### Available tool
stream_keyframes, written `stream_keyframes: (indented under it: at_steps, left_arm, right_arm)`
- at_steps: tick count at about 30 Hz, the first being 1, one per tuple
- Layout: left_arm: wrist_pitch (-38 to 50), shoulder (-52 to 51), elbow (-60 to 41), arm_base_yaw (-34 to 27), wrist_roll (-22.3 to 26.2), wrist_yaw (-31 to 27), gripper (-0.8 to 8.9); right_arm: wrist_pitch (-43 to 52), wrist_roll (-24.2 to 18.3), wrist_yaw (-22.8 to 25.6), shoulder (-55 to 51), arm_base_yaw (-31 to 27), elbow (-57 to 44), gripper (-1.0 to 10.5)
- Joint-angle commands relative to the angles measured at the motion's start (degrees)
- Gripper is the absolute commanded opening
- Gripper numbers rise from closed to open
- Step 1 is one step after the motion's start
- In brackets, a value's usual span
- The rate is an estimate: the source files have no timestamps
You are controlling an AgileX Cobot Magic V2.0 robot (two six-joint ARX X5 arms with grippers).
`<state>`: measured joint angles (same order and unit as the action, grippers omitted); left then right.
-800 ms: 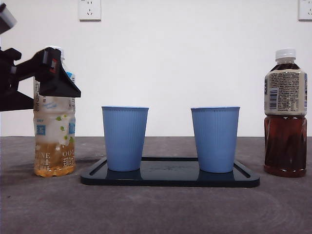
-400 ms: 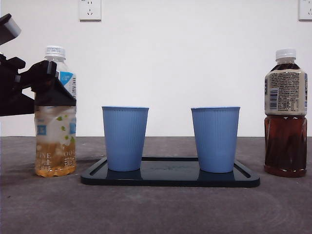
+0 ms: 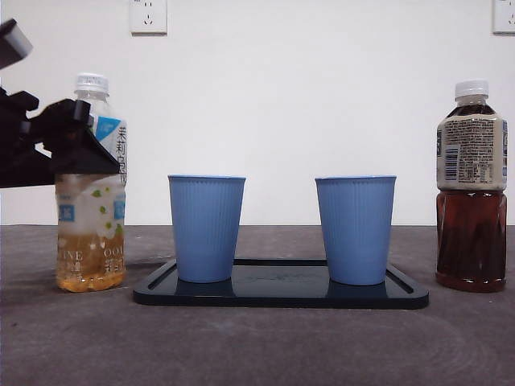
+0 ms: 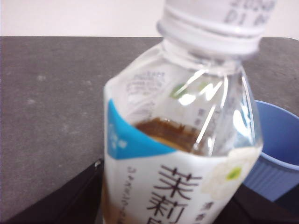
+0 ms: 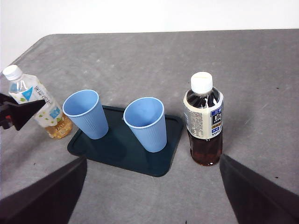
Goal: Pour the drink into the cup
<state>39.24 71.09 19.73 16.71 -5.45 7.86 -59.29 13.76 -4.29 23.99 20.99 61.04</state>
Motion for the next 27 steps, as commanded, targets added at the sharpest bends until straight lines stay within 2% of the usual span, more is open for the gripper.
stream_keyframes:
  at_steps: [1,4,8,14,20,27]
  left_arm:
    - [-0.42,-3.91,1.81,0.24,0.72,0.5,2.45]
    - [-12.11,-8.44,5.95,0.33,2.03,0.5,2.46]
    - [-33.51,-12.35,15.87,0.68,4.5,0.48,2.46]
    - [-61.51,-12.02,33.92,0.85,9.68,-0.13,2.47]
    - [-76.59,-9.03,46.62,3.85,18.12,-8.24,2.54]
    - [-83.78,-2.16,54.4,10.14,23.69,-20.0,2.78]
  right_arm:
    - [0.46,0.44,0.24,0.17,0.35,0.9,4.6]
    - [0.46,0.42,0.24,0.17,0.35,0.9,4.6]
    - [0.5,0.37,0.24,0.17,0.35,0.9,4.6]
    - [0.5,0.13,0.22,0.17,0.35,0.9,4.6]
    - [0.5,0.11,0.22,0.17,0.35,0.9,4.6]
    - [0.5,0.39,0.15,0.17,0.35,0.9,4.6]
